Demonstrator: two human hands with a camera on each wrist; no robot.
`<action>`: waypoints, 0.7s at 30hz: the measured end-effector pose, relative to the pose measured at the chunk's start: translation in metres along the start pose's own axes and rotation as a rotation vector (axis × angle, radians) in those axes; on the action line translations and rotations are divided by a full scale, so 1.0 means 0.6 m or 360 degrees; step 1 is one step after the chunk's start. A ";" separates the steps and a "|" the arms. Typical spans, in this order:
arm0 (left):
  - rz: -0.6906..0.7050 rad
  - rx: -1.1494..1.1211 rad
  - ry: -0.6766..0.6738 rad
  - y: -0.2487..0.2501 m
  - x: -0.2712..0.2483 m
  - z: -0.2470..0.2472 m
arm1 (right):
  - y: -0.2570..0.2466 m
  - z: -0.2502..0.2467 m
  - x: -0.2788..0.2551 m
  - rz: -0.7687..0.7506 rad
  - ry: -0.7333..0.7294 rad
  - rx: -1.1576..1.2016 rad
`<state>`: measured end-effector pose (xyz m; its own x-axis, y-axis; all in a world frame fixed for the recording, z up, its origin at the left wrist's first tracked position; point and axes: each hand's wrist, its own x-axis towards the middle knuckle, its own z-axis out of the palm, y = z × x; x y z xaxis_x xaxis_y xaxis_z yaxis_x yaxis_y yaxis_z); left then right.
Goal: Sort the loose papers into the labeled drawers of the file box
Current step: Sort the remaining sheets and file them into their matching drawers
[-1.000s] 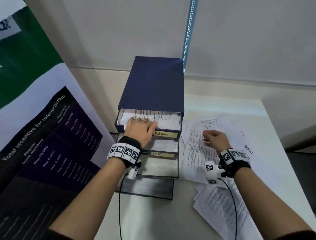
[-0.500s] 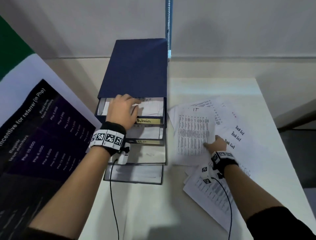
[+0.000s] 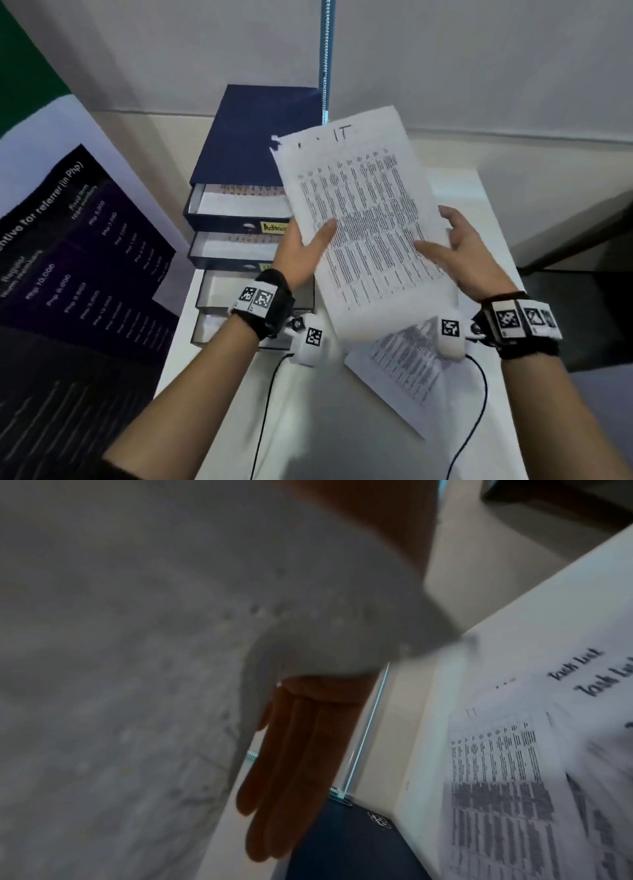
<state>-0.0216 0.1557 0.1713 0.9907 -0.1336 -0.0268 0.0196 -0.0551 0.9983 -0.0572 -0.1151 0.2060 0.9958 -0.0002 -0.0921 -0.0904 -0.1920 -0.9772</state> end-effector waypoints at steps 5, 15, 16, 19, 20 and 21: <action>-0.0079 0.0109 0.0020 -0.001 -0.059 -0.066 | -0.009 0.070 -0.035 0.0119 -0.0206 -0.0129; -0.0924 -0.0315 -0.0255 -0.114 -0.255 -0.246 | 0.095 0.274 -0.109 0.0420 -0.1076 -0.0227; -0.0993 -0.0315 -0.0186 -0.126 -0.271 -0.263 | 0.103 0.294 -0.124 0.0498 -0.1155 -0.0221; -0.1132 -0.0174 0.0026 -0.174 -0.296 -0.320 | 0.118 0.346 -0.163 0.0778 -0.1361 -0.0122; -0.1166 -0.0074 0.0076 -0.187 -0.301 -0.336 | 0.123 0.360 -0.174 0.0837 -0.1415 -0.0082; -0.1210 0.0025 0.0079 -0.200 -0.304 -0.350 | 0.122 0.372 -0.182 0.0871 -0.1469 -0.0064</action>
<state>-0.1763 0.3946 0.0676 0.7100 -0.0088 -0.7041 0.6975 -0.1285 0.7050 -0.1765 0.0898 0.1017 0.4208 0.6423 -0.6406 -0.5027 -0.4227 -0.7541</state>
